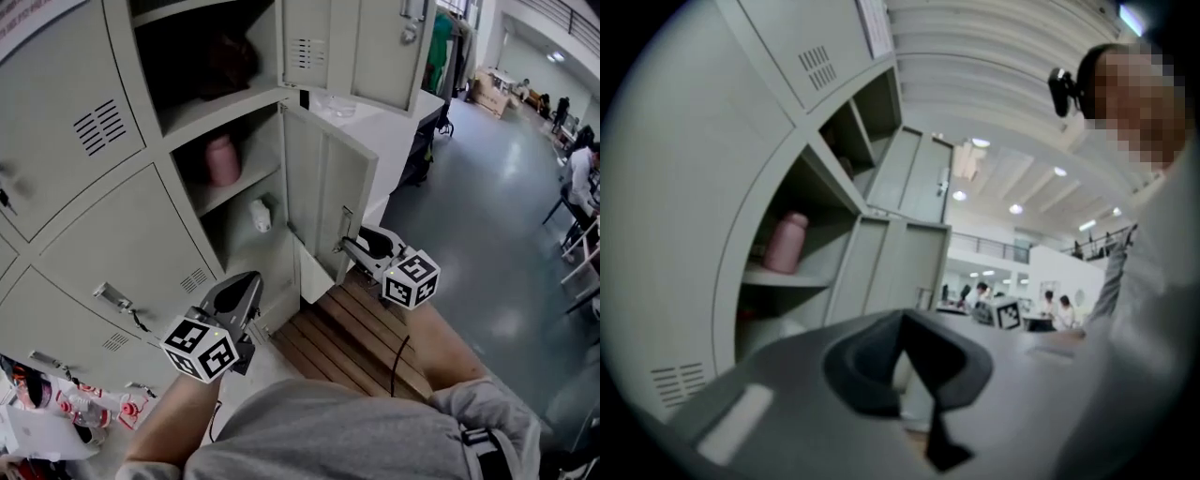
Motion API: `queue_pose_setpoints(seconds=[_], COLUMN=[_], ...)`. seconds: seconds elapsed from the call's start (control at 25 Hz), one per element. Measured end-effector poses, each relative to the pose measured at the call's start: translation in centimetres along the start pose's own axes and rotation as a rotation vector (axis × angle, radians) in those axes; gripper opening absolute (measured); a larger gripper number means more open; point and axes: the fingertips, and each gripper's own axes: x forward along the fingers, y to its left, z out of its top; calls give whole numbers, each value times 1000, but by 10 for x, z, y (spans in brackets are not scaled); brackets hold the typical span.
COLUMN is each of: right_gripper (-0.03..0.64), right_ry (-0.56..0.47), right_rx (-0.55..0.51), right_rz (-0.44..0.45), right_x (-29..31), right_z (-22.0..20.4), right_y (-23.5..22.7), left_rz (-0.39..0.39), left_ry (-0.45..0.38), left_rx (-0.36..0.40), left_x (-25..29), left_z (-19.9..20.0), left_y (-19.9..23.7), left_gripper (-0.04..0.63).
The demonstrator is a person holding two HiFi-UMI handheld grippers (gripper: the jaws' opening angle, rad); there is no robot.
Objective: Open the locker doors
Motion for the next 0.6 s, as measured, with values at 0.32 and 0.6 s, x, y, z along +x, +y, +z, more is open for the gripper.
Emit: queue_pose_setpoints(seconds=[0.32, 0.6], right_gripper=[84, 89], right_ry=[27, 46], right_rx=[41, 48], right_rz=[-183, -225], right_x=[-9, 2], right_z=[-2, -2], right_y=[-105, -146], left_rz=[-21, 26], left_ry=[7, 1], left_rx=[-6, -13], left_x=[22, 12], left_z=[-5, -3], left_y=[-12, -3], left_gripper=[5, 5])
